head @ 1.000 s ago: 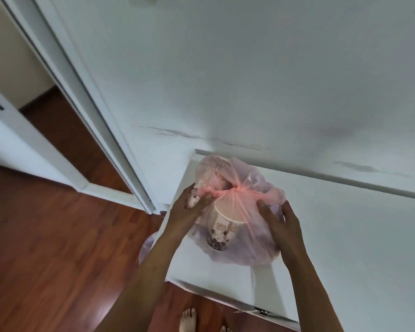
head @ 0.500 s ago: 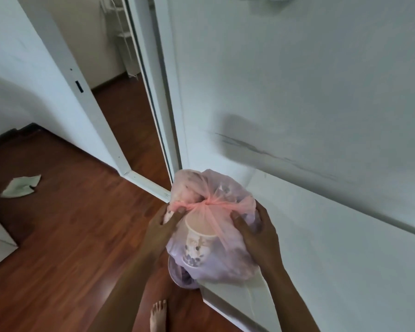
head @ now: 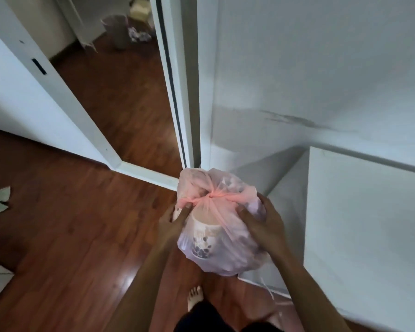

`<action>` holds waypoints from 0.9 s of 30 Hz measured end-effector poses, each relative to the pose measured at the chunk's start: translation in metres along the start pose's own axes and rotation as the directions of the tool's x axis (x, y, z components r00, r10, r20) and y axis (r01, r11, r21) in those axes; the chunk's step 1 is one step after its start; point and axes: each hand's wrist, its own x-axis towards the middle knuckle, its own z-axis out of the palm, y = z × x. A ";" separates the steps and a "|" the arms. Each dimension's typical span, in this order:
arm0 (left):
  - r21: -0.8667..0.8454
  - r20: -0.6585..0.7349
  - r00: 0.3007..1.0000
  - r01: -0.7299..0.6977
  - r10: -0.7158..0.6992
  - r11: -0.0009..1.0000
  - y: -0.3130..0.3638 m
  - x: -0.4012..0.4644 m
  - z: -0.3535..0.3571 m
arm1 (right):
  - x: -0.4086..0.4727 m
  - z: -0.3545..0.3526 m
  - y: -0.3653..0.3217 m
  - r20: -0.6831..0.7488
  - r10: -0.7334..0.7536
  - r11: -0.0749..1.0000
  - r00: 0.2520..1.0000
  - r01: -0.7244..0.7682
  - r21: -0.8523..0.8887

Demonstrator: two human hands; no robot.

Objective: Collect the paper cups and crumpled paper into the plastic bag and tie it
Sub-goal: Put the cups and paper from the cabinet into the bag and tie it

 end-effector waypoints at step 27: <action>0.460 0.338 0.893 0.117 -0.296 0.880 -0.301 0.208 0.117 | 0.131 0.181 0.306 -0.352 0.317 0.946 0.881 -0.319 0.054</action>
